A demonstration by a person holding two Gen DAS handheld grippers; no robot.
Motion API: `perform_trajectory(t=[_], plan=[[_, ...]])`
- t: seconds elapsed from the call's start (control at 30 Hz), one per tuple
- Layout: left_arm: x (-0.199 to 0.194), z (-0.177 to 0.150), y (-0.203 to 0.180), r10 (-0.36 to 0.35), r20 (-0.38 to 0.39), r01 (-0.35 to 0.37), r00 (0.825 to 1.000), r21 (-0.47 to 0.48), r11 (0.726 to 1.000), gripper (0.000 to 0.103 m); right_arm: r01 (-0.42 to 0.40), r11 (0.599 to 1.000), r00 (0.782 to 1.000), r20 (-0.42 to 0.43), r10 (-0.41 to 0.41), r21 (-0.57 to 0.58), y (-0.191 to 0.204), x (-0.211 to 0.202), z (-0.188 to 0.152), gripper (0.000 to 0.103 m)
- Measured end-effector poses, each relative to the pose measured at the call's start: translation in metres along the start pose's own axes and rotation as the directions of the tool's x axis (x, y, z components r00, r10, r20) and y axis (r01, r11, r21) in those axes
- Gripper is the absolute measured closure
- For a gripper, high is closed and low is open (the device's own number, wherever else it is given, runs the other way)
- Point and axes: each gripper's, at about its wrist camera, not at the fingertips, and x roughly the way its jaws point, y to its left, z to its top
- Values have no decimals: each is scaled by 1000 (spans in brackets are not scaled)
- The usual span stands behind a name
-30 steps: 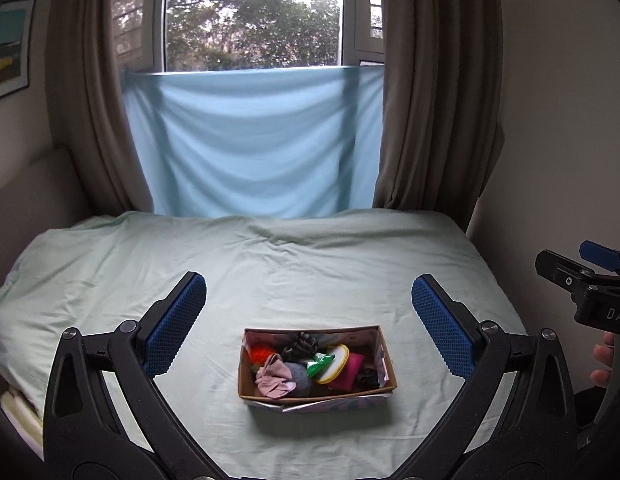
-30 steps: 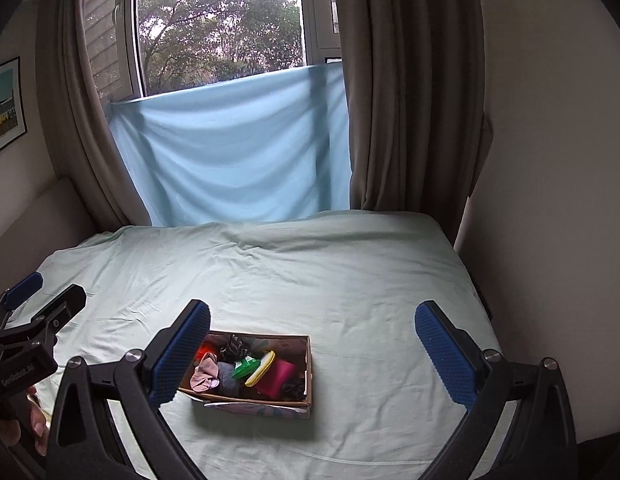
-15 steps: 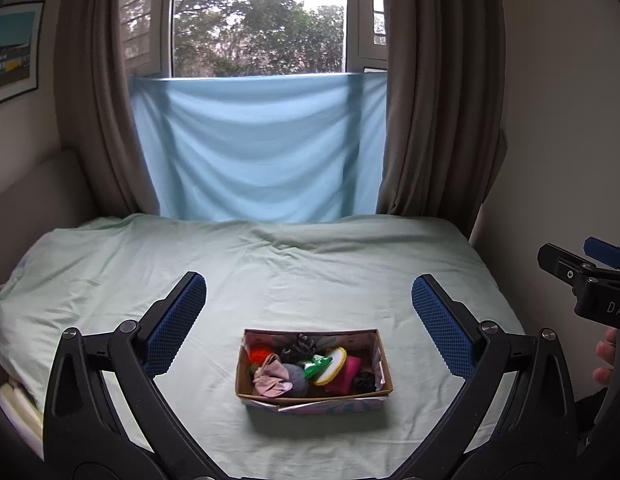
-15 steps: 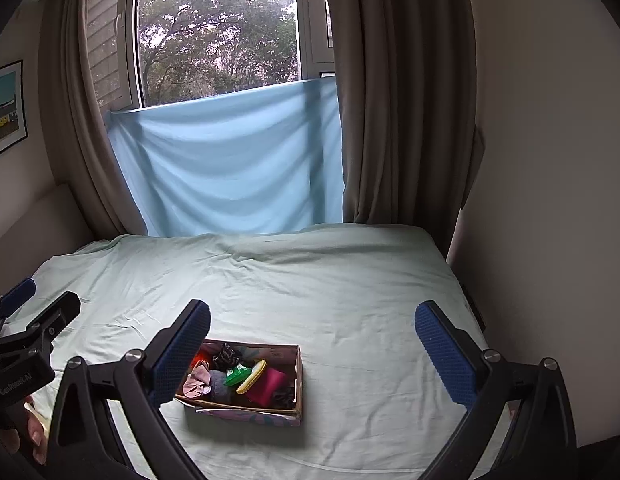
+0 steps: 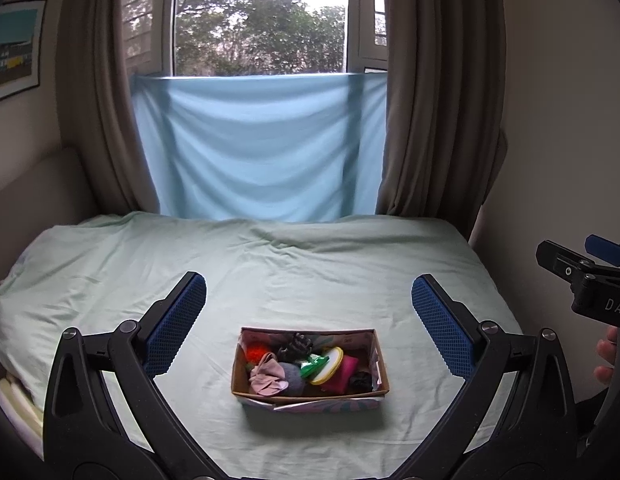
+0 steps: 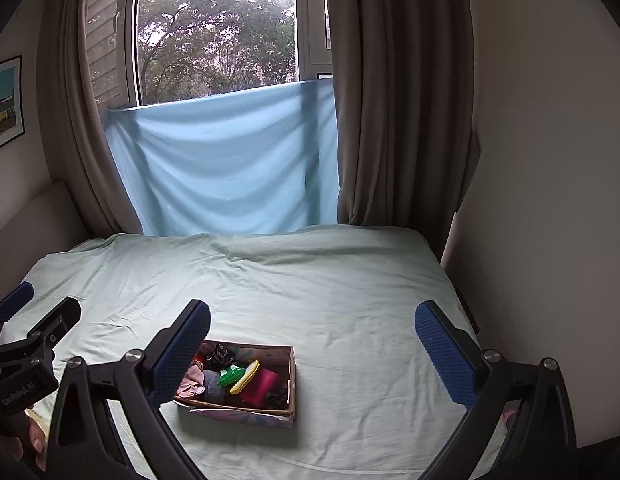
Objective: Organize soft objects
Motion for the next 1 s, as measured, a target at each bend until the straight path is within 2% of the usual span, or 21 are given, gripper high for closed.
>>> perform_trajectory(t=[1.0], plan=[[9, 5, -7, 9, 10, -9, 1000, 23, 1000, 1, 9, 1000, 1000, -2, -9, 14, -3, 4, 5, 1]])
